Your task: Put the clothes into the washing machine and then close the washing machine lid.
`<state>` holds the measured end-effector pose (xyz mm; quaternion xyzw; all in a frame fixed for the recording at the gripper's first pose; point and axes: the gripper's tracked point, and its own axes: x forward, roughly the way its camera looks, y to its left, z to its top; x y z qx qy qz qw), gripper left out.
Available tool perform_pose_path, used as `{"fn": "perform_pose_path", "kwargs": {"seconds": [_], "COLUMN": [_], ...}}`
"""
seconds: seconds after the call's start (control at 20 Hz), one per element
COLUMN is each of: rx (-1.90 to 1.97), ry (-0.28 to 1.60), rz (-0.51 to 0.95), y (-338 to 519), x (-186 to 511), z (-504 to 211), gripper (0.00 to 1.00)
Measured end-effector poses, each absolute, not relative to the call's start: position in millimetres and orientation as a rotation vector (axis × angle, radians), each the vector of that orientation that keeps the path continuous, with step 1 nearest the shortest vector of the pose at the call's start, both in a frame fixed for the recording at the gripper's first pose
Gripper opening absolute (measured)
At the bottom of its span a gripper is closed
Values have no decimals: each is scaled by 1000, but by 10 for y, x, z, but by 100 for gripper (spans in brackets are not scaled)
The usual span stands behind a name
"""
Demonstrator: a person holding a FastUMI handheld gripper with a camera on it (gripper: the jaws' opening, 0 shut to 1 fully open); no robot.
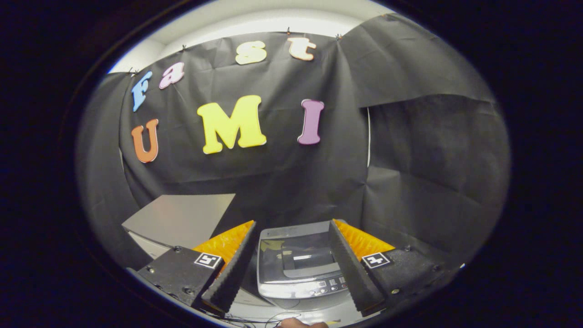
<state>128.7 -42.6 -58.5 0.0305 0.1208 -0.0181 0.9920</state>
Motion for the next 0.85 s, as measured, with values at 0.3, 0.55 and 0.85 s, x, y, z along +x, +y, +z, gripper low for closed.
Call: {"fn": "perform_pose_path", "kwargs": {"seconds": [0.3,0.55,0.85], "rx": [-19,-65,-69], "ry": [112,78,79], "rz": [-4,80,150], "y": [-435,-591,-925], "x": [559,-232,-1058], "z": [-269,-58,-91], "gripper": [99,99,99]}}
